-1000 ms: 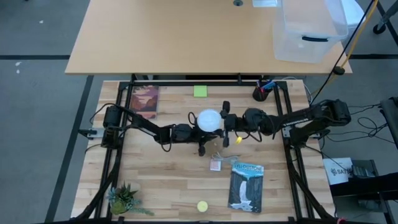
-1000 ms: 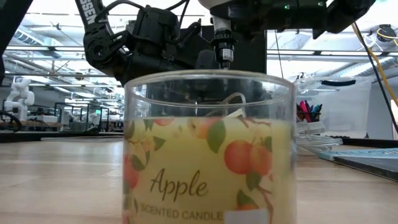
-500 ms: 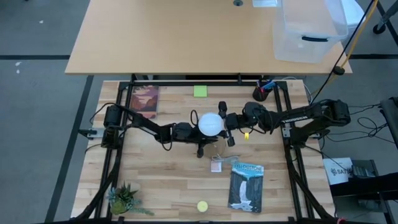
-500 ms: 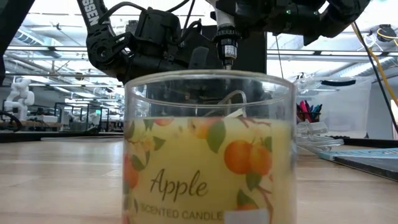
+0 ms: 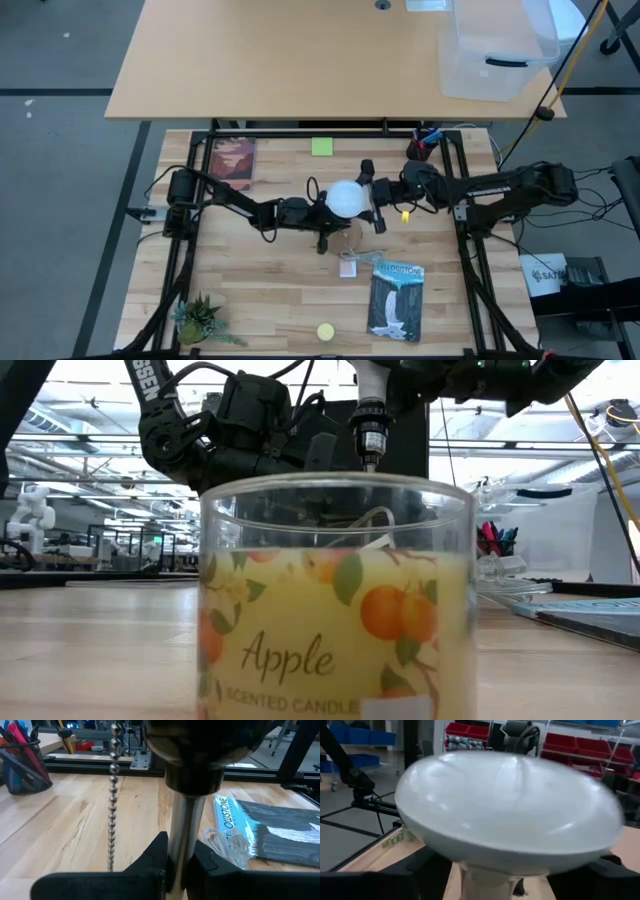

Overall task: Screw lightbulb
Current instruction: Remove the white lightbulb from the brown lamp

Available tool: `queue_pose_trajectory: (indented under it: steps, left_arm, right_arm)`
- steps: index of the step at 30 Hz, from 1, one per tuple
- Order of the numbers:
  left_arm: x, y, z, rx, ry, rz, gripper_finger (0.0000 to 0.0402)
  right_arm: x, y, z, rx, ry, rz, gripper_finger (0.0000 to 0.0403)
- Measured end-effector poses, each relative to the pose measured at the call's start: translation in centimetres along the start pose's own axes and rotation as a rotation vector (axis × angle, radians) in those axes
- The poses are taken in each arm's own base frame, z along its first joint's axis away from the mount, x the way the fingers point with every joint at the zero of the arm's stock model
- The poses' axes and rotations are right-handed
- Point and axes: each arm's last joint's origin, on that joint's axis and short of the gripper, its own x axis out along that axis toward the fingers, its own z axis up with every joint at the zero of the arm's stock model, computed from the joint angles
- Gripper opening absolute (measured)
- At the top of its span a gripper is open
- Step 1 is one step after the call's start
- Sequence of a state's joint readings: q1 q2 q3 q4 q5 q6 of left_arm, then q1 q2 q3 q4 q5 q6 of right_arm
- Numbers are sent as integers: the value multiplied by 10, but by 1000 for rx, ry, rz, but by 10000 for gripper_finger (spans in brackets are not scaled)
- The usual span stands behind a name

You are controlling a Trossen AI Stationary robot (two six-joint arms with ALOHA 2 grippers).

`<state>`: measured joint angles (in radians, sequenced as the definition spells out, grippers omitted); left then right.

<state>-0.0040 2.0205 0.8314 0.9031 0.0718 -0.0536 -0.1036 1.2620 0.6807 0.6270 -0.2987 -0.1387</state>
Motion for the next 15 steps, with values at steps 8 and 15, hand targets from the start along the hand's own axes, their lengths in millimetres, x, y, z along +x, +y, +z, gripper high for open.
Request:
queue_pose_trajectory:
  steps: [8, 15]
  left_arm:
    - [0, 0, 1, -3, -11, 17, 31]
    - [0, 1, 1, 5, -11, 21, 31]
  right_arm:
    - [-16, 3, 11, 5, 53, -33, 272]
    - [-17, 9, 14, 21, 51, -10, 270]
